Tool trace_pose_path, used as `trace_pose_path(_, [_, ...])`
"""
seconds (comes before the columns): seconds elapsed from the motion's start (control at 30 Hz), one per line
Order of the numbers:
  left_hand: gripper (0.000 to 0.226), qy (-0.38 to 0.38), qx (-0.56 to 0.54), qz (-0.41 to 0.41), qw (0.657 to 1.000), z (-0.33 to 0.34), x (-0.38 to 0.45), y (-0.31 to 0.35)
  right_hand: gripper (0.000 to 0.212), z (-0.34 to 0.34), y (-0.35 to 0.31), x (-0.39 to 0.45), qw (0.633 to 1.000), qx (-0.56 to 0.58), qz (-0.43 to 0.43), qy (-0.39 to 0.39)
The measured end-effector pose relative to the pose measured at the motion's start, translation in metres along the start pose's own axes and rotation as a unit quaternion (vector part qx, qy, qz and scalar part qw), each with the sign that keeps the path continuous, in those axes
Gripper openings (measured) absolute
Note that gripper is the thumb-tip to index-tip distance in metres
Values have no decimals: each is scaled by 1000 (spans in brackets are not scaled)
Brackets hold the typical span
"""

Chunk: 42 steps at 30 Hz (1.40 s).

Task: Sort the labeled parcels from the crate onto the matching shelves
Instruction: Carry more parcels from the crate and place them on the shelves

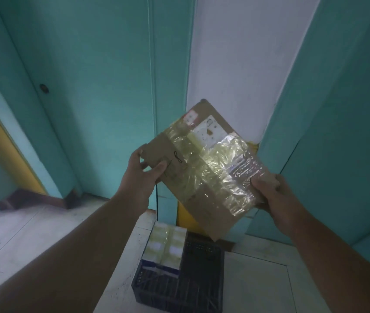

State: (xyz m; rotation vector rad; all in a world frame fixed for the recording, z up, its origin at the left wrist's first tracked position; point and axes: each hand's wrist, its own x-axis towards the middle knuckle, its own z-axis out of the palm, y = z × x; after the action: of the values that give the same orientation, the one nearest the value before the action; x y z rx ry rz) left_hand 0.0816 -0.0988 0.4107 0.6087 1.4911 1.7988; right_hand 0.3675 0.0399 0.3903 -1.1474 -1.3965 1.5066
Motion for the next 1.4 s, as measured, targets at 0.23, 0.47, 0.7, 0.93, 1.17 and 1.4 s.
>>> trace_pose_path(0.23, [45,-65,137,87,985,26,24,39,42,-17,11,-10,999,-2,-15,30])
trace_pose_path(0.47, [59,-130,182,102,969,63,20,48,49,-33,26,-29,997,-47,14,59])
trace_pose_path(0.7, [54,-265,141,27,954,122,-16,-16,46,-136,39,-86,987,-92,22,128])
trace_pose_path(0.93, [77,-391,186,-29,901,266,-101,-104,64,-289,84,-191,964,-68,104,235])
trace_pose_path(1.17, [85,-506,184,-7,843,449,-210,-163,39,-451,109,-291,924,-30,107,367])
trace_pose_path(1.4, [89,-604,190,-13,774,604,-325,-201,26,-585,105,-381,883,-8,124,453])
